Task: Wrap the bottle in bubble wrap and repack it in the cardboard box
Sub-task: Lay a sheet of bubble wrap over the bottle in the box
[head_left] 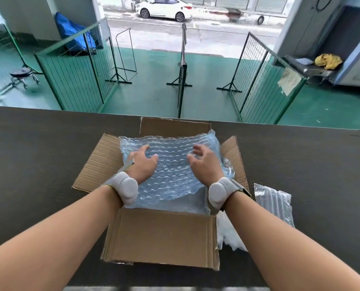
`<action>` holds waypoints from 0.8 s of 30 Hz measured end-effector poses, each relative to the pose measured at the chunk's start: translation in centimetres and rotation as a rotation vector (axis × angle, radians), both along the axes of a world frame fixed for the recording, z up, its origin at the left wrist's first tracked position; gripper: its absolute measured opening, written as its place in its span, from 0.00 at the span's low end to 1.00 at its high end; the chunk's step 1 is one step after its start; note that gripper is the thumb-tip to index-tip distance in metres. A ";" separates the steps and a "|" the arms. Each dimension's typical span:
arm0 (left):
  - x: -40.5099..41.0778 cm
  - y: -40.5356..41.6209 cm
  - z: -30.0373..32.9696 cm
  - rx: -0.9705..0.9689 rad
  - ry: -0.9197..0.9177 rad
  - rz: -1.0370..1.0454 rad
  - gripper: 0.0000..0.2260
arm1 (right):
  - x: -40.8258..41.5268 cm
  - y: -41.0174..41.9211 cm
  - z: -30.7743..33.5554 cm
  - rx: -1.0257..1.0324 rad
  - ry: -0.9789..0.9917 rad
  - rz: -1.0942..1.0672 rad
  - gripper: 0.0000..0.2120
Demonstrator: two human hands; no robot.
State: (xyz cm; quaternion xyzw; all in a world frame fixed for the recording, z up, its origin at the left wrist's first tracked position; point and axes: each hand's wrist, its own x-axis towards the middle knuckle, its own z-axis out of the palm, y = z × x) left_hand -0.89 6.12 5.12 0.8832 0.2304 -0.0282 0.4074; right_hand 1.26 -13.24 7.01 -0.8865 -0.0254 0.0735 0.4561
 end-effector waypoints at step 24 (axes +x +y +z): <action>1.7 -2.2 -7.1 -0.261 0.203 0.161 0.33 | 0.5 -1.6 -8.5 0.323 0.499 -0.168 0.50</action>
